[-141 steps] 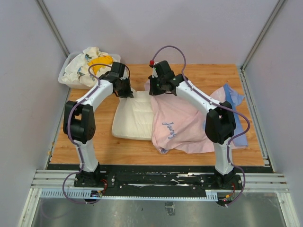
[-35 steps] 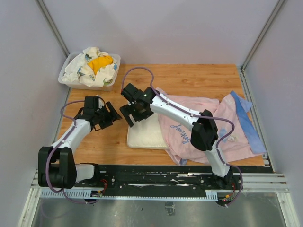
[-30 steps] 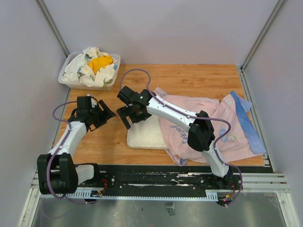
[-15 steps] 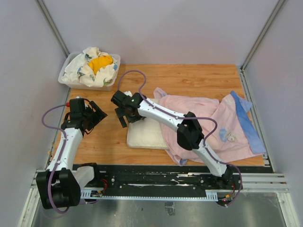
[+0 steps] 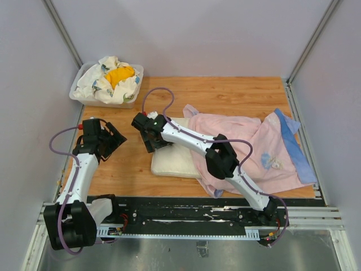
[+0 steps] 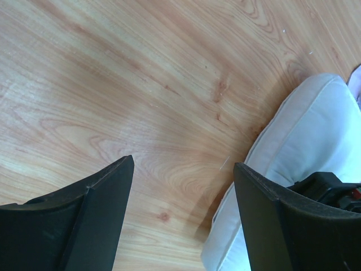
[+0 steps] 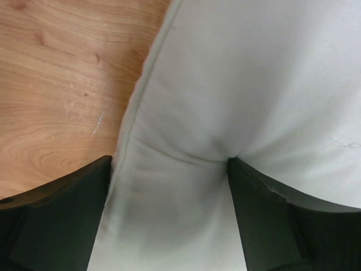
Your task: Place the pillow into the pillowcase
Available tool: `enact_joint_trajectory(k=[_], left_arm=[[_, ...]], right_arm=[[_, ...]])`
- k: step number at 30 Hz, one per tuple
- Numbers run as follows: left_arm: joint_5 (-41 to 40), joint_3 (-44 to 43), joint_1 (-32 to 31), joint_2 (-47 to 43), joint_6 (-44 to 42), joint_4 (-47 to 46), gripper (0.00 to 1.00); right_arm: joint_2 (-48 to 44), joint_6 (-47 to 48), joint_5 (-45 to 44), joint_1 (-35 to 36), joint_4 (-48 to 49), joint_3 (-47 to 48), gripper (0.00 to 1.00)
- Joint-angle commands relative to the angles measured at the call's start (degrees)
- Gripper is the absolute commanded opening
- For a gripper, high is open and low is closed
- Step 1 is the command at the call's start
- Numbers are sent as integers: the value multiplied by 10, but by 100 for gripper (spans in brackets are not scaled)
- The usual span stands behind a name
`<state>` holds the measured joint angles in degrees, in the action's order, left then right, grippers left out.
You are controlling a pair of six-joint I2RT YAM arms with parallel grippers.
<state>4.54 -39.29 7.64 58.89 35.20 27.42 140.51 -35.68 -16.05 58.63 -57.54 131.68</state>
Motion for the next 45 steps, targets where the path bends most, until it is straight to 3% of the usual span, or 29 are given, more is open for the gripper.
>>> enact_joint_trajectory(k=[1,6,10,22,33,37,45], left_arm=[[-4,10,7,-7,7,-5,76],[-1,13,8,-10,4,-3,76],[2,16,7,-11,3,-3,76],[116,52,8,-19,4,-51,72],[263,146,2,-13,57,-184,72],[243,156,-39,-16,79,-211,73],[173,152,-189,40,158,-295,73]], right_arm=[[51,-22,0,-3,9,-29,75],[49,-26,6,-4,10,-47,38],[23,-26,5,-6,9,-65,2],[-167,22,-29,-10,3,-96,1],[-247,41,10,-22,-3,-94,1],[-265,39,20,-24,-1,-90,1],[-303,35,38,-34,18,-103,1]])
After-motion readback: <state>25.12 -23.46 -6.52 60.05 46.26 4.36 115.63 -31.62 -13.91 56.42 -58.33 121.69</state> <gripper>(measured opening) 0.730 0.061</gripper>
